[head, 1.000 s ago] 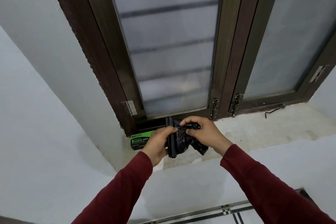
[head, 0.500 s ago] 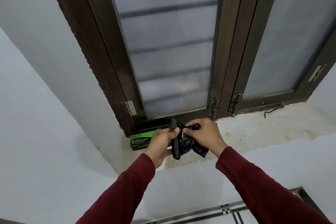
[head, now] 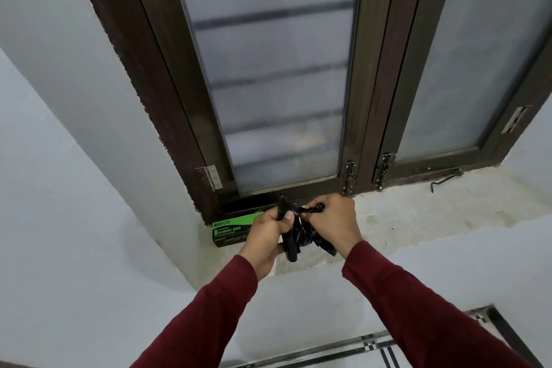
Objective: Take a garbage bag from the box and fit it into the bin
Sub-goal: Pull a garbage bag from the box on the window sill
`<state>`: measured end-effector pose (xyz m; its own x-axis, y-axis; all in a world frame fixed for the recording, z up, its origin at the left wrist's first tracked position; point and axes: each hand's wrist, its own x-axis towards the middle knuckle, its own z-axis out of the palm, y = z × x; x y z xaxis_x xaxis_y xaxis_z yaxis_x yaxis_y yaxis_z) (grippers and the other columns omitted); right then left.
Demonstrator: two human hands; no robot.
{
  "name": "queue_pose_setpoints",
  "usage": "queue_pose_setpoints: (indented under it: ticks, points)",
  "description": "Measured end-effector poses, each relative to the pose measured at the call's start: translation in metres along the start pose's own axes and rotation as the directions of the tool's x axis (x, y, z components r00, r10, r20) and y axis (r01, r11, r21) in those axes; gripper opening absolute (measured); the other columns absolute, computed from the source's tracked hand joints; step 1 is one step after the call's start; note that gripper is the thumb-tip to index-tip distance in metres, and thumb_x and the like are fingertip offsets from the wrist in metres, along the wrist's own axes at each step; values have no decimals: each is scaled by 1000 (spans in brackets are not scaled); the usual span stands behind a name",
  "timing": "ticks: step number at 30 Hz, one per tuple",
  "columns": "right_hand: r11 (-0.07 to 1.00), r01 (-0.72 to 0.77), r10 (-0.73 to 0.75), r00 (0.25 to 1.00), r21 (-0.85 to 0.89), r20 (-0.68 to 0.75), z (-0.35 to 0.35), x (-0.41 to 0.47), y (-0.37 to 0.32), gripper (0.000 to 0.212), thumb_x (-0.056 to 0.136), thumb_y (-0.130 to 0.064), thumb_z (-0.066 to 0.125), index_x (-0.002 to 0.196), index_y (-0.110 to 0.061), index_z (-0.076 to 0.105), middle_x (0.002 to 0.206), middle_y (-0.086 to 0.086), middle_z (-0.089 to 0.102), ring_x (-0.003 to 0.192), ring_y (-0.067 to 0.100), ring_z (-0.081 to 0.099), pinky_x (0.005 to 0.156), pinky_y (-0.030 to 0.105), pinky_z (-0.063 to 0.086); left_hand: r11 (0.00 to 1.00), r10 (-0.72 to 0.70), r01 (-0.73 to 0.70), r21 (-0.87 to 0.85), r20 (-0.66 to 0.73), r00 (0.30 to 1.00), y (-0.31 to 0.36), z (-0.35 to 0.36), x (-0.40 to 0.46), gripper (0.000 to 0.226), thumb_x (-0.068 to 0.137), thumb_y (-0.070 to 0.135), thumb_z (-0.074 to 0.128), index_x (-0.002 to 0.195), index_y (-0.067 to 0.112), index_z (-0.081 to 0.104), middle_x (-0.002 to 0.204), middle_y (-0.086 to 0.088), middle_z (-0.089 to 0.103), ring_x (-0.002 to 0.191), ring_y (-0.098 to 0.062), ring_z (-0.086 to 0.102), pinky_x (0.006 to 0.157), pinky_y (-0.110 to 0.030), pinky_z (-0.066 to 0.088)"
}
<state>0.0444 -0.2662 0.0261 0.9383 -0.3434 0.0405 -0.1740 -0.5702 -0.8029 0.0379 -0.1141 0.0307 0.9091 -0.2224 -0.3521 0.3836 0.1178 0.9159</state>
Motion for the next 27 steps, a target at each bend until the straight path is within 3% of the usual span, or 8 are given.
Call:
queue_pose_setpoints:
  ticks: [3, 10, 13, 16, 18, 20, 22, 27]
  points:
    - [1000, -21, 21, 1000, 15, -8, 1, 2, 1, 6, 70, -23, 85, 72, -23, 79, 71, -4, 73, 75, 15, 69, 70, 20, 47, 999, 34, -34, 23, 15, 999, 0, 1, -3, 19, 105, 6, 55, 114, 10, 71, 96, -9, 74, 92, -29, 71, 90, -57, 61]
    - [999, 5, -3, 999, -33, 48, 1, 3, 6, 9, 77, -26, 83, 84, -20, 80, 76, -2, 72, 74, 14, 65, 68, 17, 43, 998, 69, -69, -1, 4, 998, 5, 1, -2, 20, 105, 7, 56, 118, 11, 70, 100, -10, 72, 94, -28, 69, 89, -56, 61]
    - [1000, 0, 1, 978, -3, 206, -4, 2, 9, 5, 84, -29, 78, 82, -25, 75, 78, -3, 72, 78, 14, 66, 68, 15, 48, 998, 58, -59, -14, -52, 997, 7, 3, -1, 18, 105, 7, 56, 111, 14, 71, 89, -5, 69, 81, -23, 66, 88, -54, 59]
    - [934, -132, -32, 895, 333, 445, -18, 1, 13, 11, 90, -34, 76, 88, -23, 76, 84, 0, 77, 82, 17, 72, 78, 34, 59, 997, 77, -78, -11, -96, 992, 11, -1, 3, 19, 105, 9, 56, 107, 19, 72, 85, -2, 66, 79, -21, 63, 77, -44, 58]
    - [891, -184, -98, 815, 416, 571, -27, 0, 14, 22, 86, -33, 81, 97, -14, 77, 86, 3, 76, 80, 14, 71, 73, 30, 57, 996, 90, -90, 6, -88, 992, 13, -3, 5, 19, 106, 11, 56, 109, 22, 71, 90, -5, 66, 84, -24, 63, 80, -48, 58]
    - [953, -107, -88, 799, 284, 595, -32, 2, 14, 25, 80, -31, 87, 95, -14, 78, 85, 3, 76, 77, 12, 70, 75, 29, 57, 994, 94, -91, 63, -47, 994, 14, -3, 5, 18, 107, 17, 56, 115, 26, 69, 101, -4, 70, 91, -24, 67, 86, -52, 59]
    - [996, -12, -35, 851, 85, 524, -31, 7, 15, 15, 79, -31, 87, 89, -21, 80, 81, -2, 79, 76, 12, 73, 82, 33, 60, 985, 74, -76, 157, 19, 997, 14, -3, 5, 21, 107, 29, 55, 126, 33, 64, 114, 0, 72, 97, -21, 72, 85, -51, 61]
    - [999, 9, -24, 915, 40, 402, -25, 9, 15, 5, 82, -24, 82, 86, -27, 82, 76, -7, 79, 77, 10, 75, 84, 30, 60, 975, 25, -36, 221, 56, 998, 9, 0, 7, 30, 107, 37, 53, 137, 38, 54, 116, -9, 72, 89, -25, 77, 74, -42, 62]
